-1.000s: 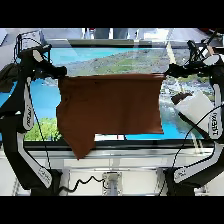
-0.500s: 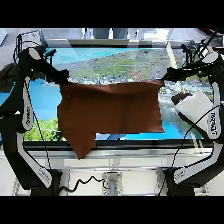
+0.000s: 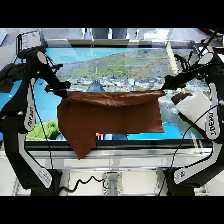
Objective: Fold the shirts.
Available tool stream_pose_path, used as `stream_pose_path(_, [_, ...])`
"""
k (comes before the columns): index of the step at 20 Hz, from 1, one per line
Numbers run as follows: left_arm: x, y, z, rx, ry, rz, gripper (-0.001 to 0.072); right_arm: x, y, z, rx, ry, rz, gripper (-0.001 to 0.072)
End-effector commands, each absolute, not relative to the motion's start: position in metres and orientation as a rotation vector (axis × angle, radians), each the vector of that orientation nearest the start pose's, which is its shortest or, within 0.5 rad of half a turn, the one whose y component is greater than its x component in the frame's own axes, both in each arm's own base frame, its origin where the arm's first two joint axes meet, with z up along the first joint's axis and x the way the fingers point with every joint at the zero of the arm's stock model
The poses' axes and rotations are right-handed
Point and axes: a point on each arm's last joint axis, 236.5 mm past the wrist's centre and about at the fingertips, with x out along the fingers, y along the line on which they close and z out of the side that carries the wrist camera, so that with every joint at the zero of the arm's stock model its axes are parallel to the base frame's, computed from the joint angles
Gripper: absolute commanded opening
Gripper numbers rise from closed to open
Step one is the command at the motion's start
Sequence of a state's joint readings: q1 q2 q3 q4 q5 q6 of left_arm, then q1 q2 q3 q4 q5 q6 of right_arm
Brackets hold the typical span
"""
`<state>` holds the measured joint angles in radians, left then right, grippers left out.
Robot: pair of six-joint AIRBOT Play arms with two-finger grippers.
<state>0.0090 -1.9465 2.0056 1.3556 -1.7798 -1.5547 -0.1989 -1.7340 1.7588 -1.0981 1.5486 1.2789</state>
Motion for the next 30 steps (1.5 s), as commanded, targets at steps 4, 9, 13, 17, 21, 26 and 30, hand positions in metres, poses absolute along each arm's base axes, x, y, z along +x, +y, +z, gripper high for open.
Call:
stream_pose_path(4, [0.449,-0.047,-0.021,-0.136,1.681,-0.19,0.0708,0.435,0.014,0.001,0.282,1.474,0.386,0.0184])
stream_pose_path(9, [0.46,-0.05,-0.021,-0.144,1.631,-0.191,0.0708,0.449,0.011,0.001,0.279,1.42,0.359,0.0398])
stream_pose_path(13, [0.464,-0.041,-0.023,-0.12,1.617,-0.159,0.0707,0.457,-0.008,-0.006,0.256,1.408,0.251,0.0395])
stream_pose_path(17, [0.461,-0.044,-0.022,-0.127,1.629,-0.169,0.0705,0.443,-0.04,-0.019,0.213,1.487,0.088,0.0397])
stream_pose_path(21, [0.45,-0.046,-0.02,-0.133,1.676,-0.186,0.0695,0.417,-0.031,-0.039,0.255,1.59,0.098,0.0272])
stream_pose_path(26, [0.47,-0.046,0.039,-0.18,1.458,-0.251,0.0404,0.413,-0.015,-0.024,0.208,1.546,0.243,0.029])
stream_pose_path(30, [0.459,0.002,0.12,-0.292,1.27,-0.21,0.0404,0.41,-0.043,0.024,0.155,1.427,0.202,0.0334])
